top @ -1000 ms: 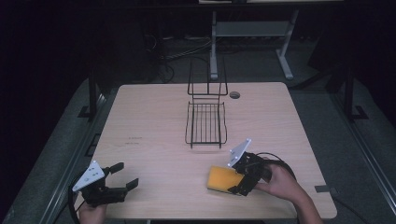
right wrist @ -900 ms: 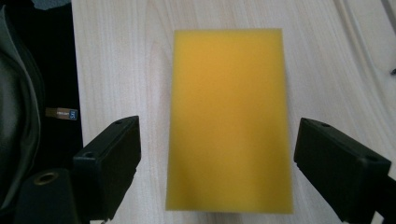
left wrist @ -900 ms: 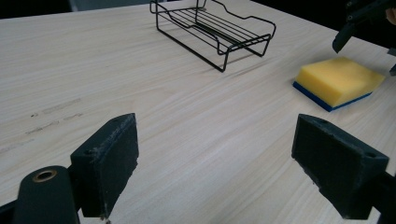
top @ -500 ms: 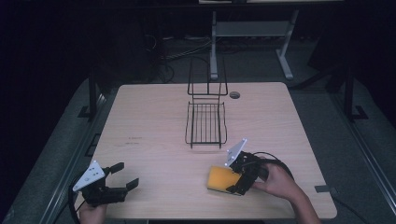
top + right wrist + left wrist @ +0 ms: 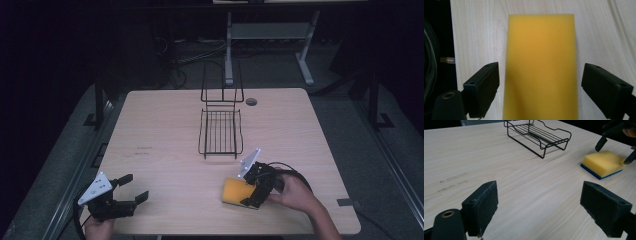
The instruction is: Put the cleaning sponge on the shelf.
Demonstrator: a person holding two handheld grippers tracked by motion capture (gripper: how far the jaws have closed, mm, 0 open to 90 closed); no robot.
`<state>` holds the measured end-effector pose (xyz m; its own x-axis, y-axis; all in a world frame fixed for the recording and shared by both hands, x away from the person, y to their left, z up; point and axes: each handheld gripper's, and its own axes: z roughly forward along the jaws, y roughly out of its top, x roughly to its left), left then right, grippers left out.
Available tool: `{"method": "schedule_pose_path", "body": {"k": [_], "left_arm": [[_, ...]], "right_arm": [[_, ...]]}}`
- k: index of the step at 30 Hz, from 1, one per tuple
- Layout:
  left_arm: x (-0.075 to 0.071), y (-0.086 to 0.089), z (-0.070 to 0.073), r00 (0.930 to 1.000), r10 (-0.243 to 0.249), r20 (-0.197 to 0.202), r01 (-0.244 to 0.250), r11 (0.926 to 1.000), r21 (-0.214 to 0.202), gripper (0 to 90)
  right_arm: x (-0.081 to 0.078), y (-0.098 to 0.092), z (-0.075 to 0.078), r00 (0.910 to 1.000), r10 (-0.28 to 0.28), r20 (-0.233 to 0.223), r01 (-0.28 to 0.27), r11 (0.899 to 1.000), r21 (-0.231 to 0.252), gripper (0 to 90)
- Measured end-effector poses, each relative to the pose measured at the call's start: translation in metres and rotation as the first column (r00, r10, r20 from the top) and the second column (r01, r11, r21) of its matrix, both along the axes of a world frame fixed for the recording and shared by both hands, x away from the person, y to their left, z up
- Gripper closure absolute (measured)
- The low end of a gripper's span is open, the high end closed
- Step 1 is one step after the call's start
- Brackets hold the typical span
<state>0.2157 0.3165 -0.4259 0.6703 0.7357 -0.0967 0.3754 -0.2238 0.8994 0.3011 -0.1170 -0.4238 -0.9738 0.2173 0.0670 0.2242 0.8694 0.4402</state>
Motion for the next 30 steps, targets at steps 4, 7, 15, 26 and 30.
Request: {"method": "schedule_pose_path", "body": {"k": [4,7,15,26,30], "left_arm": [[0.0,0.0,0.0,1.0,0.001,0.0,-0.001,1.0,-0.001,14.0],[0.0,0.0,0.0,1.0,0.002,0.001,-0.002,1.0,-0.007,14.0],[0.0,0.0,0.0,1.0,0.001,0.0,-0.001,1.0,-0.007,14.1],[0.0,0.0,0.0,1.0,0.001,0.002,-0.001,0.9999,-0.012,14.1],[0.0,0.0,0.0,1.0,-0.001,0.002,0.001,0.9999,-0.013,14.0]], "right_arm": [[0.0,0.002,-0.002,1.0,-0.002,-0.005,0.001,1.0,-0.012,14.4],[0.0,0.003,-0.003,1.0,0.001,-0.007,-0.001,1.0,-0.011,14.4],[-0.001,0.008,-0.007,0.9999,0.01,-0.003,-0.01,1.0,-0.019,14.4],[0.0,0.011,-0.016,1.0,0.001,-0.004,-0.001,1.0,-0.032,14.4],[-0.001,0.011,-0.018,1.0,-0.003,0.001,0.003,0.999,-0.039,14.4]]}}
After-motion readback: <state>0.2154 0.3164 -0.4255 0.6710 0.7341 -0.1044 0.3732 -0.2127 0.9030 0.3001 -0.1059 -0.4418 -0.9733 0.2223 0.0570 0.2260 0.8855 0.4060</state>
